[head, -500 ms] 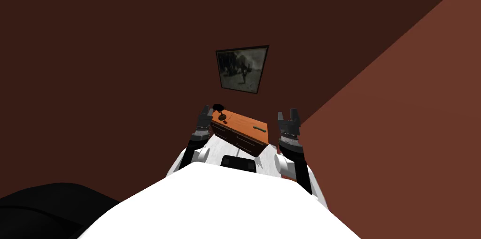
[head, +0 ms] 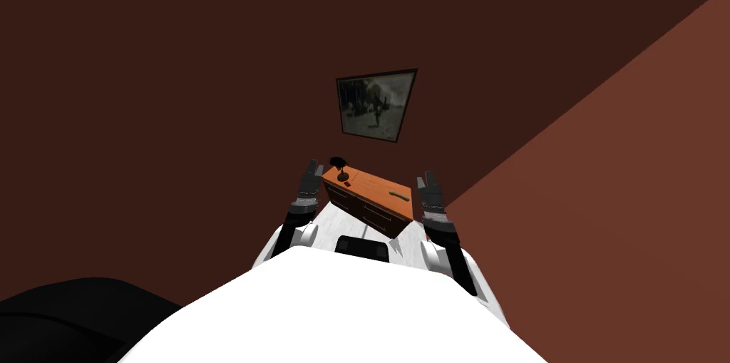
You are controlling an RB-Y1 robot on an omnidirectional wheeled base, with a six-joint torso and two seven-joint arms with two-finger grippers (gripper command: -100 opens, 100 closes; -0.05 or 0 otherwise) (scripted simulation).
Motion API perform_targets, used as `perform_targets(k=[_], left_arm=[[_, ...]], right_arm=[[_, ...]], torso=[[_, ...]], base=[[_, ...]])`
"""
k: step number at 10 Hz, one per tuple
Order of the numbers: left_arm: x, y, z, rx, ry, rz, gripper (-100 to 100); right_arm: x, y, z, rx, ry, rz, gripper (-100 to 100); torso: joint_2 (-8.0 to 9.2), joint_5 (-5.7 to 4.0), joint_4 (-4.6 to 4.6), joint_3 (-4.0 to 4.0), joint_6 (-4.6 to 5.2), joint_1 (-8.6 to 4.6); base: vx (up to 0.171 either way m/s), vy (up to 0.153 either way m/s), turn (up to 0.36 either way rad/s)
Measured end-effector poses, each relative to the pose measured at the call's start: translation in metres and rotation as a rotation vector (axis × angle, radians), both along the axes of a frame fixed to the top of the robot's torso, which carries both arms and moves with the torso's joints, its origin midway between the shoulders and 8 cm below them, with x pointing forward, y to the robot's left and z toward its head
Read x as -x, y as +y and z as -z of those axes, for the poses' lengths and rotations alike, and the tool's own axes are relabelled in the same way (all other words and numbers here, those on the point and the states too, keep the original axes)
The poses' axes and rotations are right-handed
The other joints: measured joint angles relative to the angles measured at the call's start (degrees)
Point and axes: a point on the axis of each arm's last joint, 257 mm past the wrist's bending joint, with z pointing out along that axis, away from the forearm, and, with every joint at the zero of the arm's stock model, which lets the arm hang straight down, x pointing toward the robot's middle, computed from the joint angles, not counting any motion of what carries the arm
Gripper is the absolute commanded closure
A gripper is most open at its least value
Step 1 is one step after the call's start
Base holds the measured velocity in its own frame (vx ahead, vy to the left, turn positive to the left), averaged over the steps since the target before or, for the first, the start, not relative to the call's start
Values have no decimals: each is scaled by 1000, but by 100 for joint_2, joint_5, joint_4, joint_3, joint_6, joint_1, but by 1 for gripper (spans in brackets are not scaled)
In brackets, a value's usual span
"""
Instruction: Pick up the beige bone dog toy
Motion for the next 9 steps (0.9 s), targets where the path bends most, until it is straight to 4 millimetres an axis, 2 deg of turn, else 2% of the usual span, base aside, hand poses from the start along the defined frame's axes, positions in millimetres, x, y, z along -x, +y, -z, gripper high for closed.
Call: perform_targets(k=[2, 3, 5, 9], left_arm=[[0, 0, 0, 0, 0, 0, 0], [0, 0, 0, 0, 0, 0, 0], [0, 0, 0, 0, 0, 0, 0], [0, 0, 0, 0, 0, 0, 0]], right_arm=[[-4, -1, 43, 89, 102, 18, -100], [-7, -3, 50, 116, 122, 23, -100], [-13, -8, 85, 200, 210, 41, -100], [-17, -33, 148, 353, 364, 77, -100]], torso=[[-5, 1, -1, -3, 0, 4], [-9, 0, -1, -5, 1, -6], [-10, -2, -2, -6, -2, -8], [-12, -3, -2, -7, 2, -15]], base=[[4, 76, 97], [6, 52, 111], [9, 52, 150], [12, 52, 166]])
